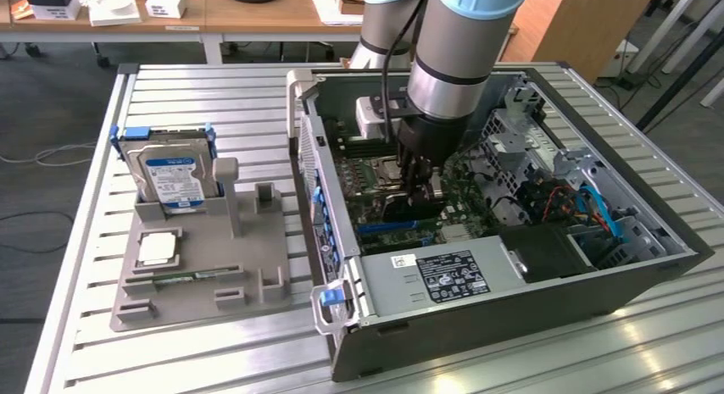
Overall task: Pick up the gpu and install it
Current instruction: 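Insert the gpu into the slot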
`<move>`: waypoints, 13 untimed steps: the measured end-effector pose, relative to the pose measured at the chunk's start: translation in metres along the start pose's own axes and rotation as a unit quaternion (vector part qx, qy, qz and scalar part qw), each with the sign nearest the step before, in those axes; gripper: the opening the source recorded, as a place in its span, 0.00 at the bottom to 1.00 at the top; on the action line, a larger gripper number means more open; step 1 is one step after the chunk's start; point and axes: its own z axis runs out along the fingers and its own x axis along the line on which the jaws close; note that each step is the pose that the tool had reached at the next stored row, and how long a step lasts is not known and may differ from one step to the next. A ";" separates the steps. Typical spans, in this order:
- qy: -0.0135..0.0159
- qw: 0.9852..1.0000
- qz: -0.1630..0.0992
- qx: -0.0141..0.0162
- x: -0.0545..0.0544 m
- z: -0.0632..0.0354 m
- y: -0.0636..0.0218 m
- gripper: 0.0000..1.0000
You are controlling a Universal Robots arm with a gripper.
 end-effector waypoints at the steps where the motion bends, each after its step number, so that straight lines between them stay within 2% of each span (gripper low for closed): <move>1: 0.000 1.000 0.000 0.000 0.000 0.0000 0.0000 0.27; 13: 0.000 1.000 0.000 0.000 0.000 0.0002 0.0015 0.27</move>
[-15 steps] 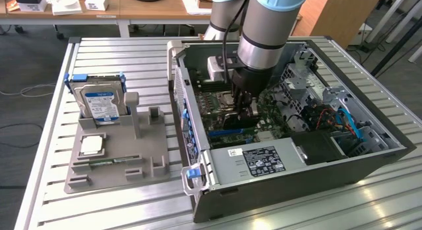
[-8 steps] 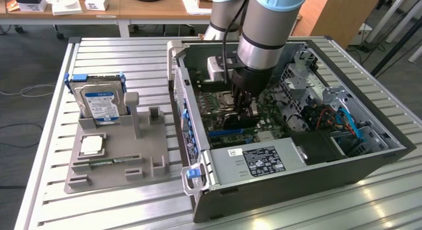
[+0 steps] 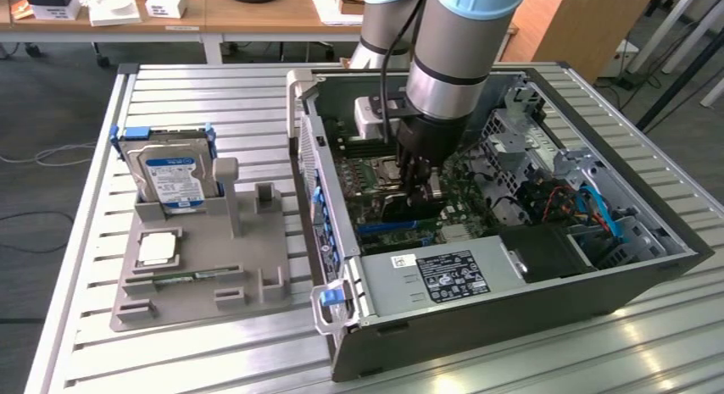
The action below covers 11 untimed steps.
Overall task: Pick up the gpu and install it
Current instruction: 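Insert the gpu into the slot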
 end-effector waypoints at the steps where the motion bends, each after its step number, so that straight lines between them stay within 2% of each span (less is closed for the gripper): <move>1: 0.000 1.000 0.000 0.000 0.000 0.0002 0.0001 0.27; 11: 0.000 1.000 0.000 0.000 0.000 0.0013 0.0001 0.27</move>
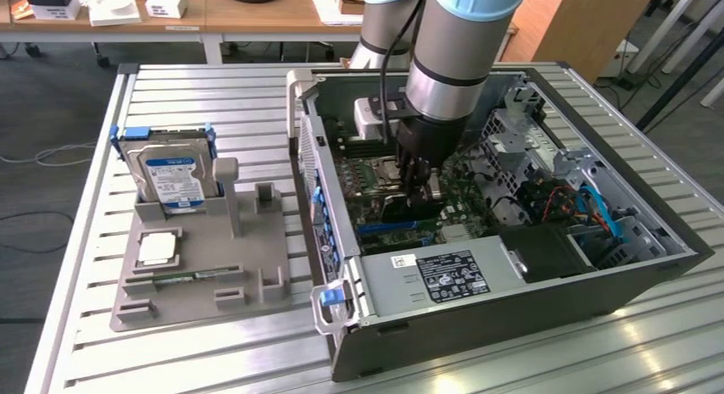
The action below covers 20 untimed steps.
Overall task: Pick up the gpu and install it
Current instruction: 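Insert the gpu into the slot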
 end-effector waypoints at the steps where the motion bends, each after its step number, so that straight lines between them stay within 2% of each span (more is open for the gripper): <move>1: 0.000 1.000 0.000 0.000 0.000 0.0000 0.0000 0.27; 20: 0.000 1.000 0.000 0.000 0.000 0.0027 0.0001 0.27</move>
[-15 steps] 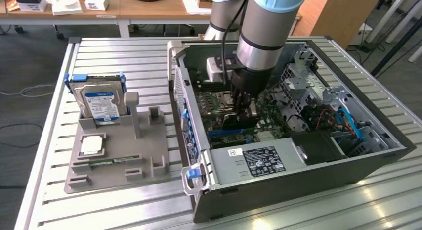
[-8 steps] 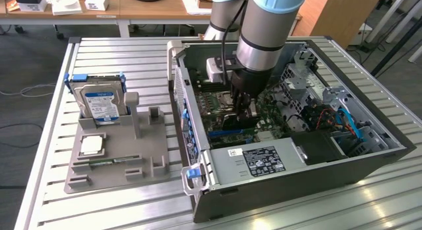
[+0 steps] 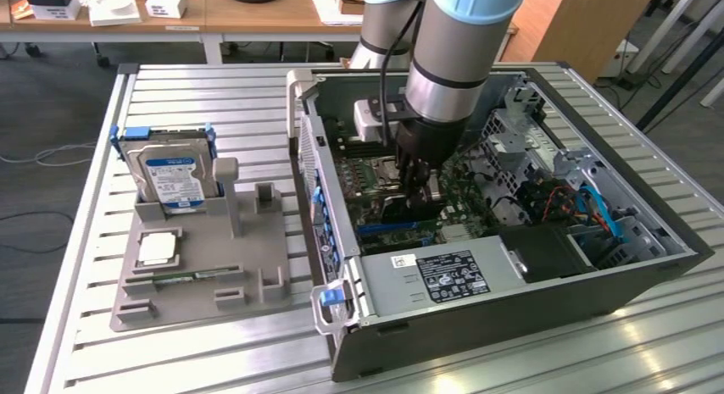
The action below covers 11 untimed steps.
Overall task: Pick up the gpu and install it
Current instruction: 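Insert the gpu into the slot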
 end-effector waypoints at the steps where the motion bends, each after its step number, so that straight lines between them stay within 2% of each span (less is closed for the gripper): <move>1: 0.000 1.000 0.000 0.000 0.000 0.0001 0.0000 0.27; 11: 0.001 1.000 0.000 0.000 0.000 0.0002 0.0007 0.27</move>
